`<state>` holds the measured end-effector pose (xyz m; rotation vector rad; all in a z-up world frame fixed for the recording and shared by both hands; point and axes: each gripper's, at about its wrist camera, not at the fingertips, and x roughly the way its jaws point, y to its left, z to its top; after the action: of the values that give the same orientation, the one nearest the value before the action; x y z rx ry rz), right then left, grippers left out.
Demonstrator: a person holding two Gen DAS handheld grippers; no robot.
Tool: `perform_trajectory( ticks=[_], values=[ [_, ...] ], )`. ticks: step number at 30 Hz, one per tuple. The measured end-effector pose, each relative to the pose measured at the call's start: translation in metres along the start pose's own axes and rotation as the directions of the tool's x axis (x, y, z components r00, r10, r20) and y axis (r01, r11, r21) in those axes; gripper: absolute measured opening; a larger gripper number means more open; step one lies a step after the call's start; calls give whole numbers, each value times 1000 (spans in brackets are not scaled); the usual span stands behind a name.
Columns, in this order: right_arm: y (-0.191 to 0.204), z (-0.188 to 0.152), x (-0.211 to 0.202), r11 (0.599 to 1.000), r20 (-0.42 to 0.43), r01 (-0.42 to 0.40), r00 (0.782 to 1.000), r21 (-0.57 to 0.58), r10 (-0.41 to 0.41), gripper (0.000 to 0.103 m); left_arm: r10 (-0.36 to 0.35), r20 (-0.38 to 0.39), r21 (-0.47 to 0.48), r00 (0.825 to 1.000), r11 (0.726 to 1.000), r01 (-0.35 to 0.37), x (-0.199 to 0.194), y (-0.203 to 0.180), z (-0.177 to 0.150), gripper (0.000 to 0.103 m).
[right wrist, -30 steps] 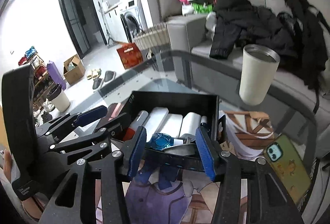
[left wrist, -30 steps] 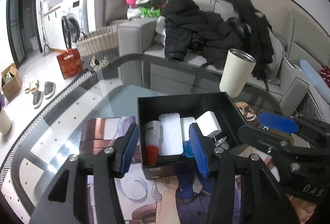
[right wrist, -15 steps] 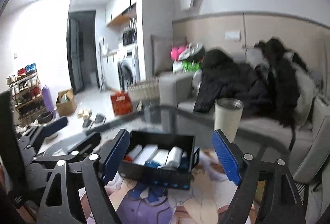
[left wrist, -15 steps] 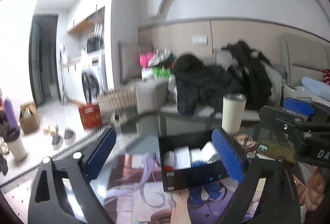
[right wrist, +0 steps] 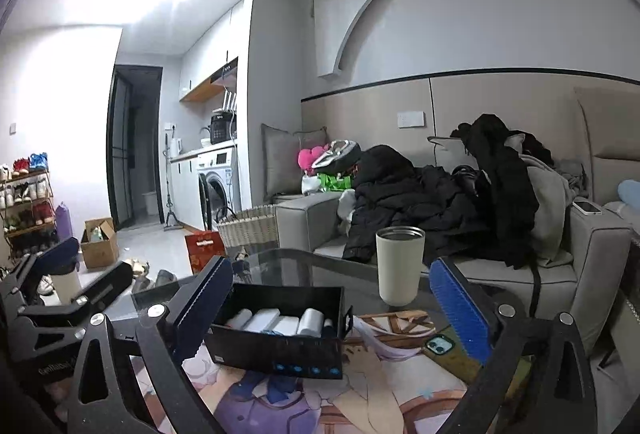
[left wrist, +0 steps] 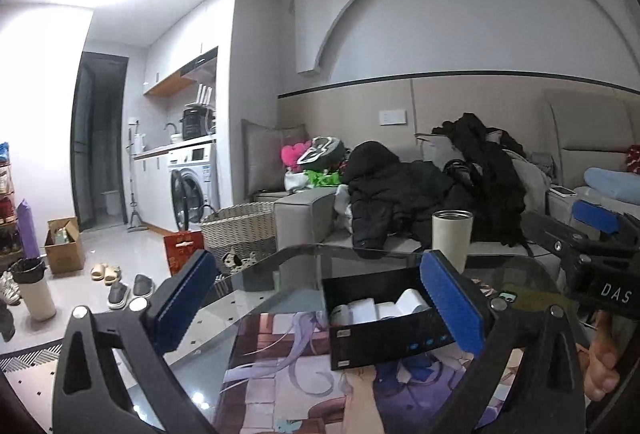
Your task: Organize rigid objects
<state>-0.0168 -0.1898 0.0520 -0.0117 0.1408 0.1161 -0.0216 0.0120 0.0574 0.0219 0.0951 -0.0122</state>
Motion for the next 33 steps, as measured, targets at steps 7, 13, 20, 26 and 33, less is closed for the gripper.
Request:
perform_trajectory(
  ticks=[7, 13, 20, 26, 33],
  values=[
    [2, -9, 9, 1000, -31, 3, 1000, -4, -3, 101, 49, -22, -22, 999, 999, -50, 6, 2, -13, 103],
    [7, -10, 12, 1000, -42, -5, 999, -1, 5, 101, 48, 11, -45, 999, 998, -48, 3, 3, -16, 103],
    [6, -15, 18, 1000, -67, -2, 998, 2, 2, 101, 51, 20, -49, 999, 998, -50, 3, 3, -15, 103],
    [7, -17, 19, 1000, -68, -8, 998, 0, 8, 101, 51, 29, -51, 998, 997, -49, 3, 2, -16, 103],
    [7, -20, 19, 1000, -71, -11, 997, -1, 10, 101, 50, 28, -52, 998, 997, -48, 3, 2, -16, 103]
  ],
)
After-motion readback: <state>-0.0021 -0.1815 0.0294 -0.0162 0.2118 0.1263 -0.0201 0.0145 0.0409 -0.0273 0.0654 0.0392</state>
